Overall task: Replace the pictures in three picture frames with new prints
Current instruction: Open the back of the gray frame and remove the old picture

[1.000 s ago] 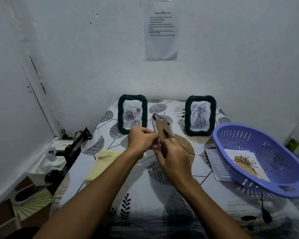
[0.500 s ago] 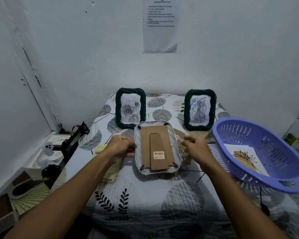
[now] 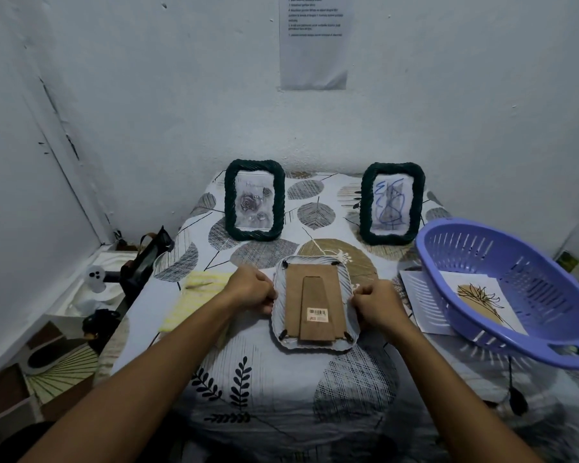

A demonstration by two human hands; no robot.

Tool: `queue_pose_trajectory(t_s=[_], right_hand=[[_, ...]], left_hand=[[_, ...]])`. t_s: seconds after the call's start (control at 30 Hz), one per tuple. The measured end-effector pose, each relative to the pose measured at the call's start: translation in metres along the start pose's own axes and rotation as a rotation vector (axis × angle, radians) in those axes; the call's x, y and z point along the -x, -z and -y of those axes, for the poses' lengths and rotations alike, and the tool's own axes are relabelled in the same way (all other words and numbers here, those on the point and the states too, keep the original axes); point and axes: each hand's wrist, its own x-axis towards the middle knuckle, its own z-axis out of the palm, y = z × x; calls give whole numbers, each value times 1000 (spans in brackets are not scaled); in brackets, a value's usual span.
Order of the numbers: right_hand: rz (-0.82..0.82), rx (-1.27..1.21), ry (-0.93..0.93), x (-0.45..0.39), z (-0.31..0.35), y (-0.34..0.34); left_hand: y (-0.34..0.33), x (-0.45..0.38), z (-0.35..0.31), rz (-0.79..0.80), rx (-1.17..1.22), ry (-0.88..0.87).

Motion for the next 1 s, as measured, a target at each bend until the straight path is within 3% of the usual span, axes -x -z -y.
queue_pose_trajectory(t_s=[0.5, 0.6, 0.83, 1.0], right_hand=[[17, 140, 21, -4, -4, 0], [-18, 259, 86, -6, -1, 3], [-23, 172, 314, -29, 13, 4], [-54, 146, 150, -56, 19, -7]], left_hand=[[-4, -5, 10, -59, -244, -71], [-2, -8, 10, -106, -340, -159], [-2, -34, 0, -115, -430, -390], [-11, -57, -7, -155, -370, -272]])
